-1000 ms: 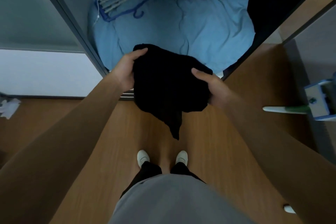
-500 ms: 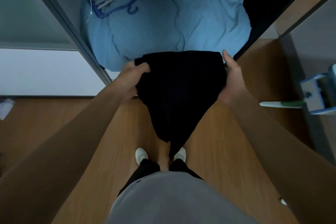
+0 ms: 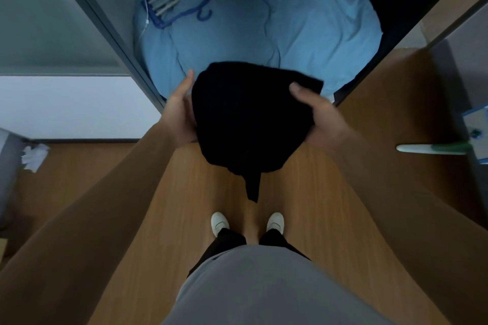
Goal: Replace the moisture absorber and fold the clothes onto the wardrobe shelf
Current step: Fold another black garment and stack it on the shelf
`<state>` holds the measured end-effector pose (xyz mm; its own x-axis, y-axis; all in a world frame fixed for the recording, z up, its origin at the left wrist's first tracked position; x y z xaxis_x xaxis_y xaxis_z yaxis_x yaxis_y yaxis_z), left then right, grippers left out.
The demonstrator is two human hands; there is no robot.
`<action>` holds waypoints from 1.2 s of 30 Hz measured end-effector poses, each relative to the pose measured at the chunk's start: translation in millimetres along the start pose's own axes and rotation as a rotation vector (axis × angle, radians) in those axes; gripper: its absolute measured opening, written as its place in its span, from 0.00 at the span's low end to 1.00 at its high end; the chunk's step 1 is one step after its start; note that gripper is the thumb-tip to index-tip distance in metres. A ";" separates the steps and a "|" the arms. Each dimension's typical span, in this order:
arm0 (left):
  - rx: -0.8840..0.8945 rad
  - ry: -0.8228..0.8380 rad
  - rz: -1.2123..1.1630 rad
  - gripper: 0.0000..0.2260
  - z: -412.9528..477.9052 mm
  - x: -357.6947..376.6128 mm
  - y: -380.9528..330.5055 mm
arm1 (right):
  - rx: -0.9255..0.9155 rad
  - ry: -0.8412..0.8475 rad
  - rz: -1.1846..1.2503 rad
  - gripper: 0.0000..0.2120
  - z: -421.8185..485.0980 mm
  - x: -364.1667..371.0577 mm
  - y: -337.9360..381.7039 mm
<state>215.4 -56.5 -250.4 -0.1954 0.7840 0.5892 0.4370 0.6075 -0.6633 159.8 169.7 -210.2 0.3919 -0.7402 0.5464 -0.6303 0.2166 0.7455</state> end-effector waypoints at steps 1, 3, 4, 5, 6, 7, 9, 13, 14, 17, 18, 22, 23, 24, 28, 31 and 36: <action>-0.008 0.002 0.055 0.27 0.1 2.4 5.2 | 0.013 -0.048 -0.094 0.16 2.4 -0.4 -2.6; 0.010 -0.057 0.196 0.26 4.2 3.1 6.8 | 0.010 -0.113 -0.154 0.18 5.8 -3.1 -5.2; 0.042 -0.109 0.225 0.24 6.9 -0.7 3.1 | -0.005 -0.121 -0.113 0.19 5.6 -3.5 -5.1; 0.080 -0.156 0.219 0.21 8.7 -5.9 -1.6 | -0.019 -0.111 -0.040 0.19 4.9 -4.8 -4.9; 0.112 -0.188 0.197 0.18 10.8 -12.5 -4.8 | -0.021 -0.098 0.042 0.19 4.1 -7.4 -5.3; 0.126 -0.203 0.182 0.15 12.8 -19.2 -6.2 | -0.010 -0.092 0.106 0.19 3.2 -10.5 -6.2; 0.093 -0.203 0.246 0.14 15.9 -30.9 -1.0 | 0.011 -0.103 0.157 0.19 0.5 -17.8 -8.4; -0.030 -0.131 0.438 0.25 21.3 -36.7 30.6 | 0.019 -0.145 0.143 0.19 0.3 -32.0 -11.0; -0.054 -0.100 0.474 0.27 22.3 -33.1 39.5 | 0.012 -0.154 0.159 0.18 0.4 -34.3 -11.7; -0.066 -0.027 0.537 0.28 26.8 -22.0 56.4 | -0.011 -0.153 0.201 0.15 0.1 -37.5 -13.3; -0.050 -0.016 0.544 0.26 28.9 -19.2 57.4 | -0.016 -0.148 0.194 0.14 -0.2 -37.6 -13.0; 0.110 -0.032 0.520 0.13 37.0 -5.8 40.8 | -0.006 -0.135 0.160 0.16 -4.2 -42.7 -8.1; 0.157 -0.061 0.507 0.11 38.5 -3.9 32.7 | 0.000 -0.137 0.151 0.17 -5.8 -46.2 -6.2; 0.196 -0.083 0.492 0.11 39.5 -1.6 24.1 | 0.003 -0.139 0.141 0.19 -7.4 -49.7 -4.4; 0.287 -0.076 0.587 0.12 40.2 19.0 -11.9 | -0.016 -0.158 0.086 0.17 -13.7 -63.3 0.8; 0.330 -0.078 0.661 0.13 39.3 39.1 -30.5 | -0.060 -0.131 0.145 0.17 -13.4 -61.3 -2.1; 0.389 -0.147 0.727 0.11 30.5 43.4 -52.6 | -0.071 -0.126 0.054 0.19 2.0 -36.4 -11.9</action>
<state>157.1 -50.5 -204.0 -0.1059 0.9898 -0.0950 0.1692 -0.0762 -0.9826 151.7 192.8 -239.7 0.2689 -0.7994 0.5373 -0.5973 0.2992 0.7441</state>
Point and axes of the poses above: each hand's wrist, its own z-axis towards the middle knuckle, its own x-axis out of the palm, y = z × x, the point moved 6 cm from there along z, towards the middle knuckle, and after that the axes turned 10 degrees about y, right-handed, at the moved point
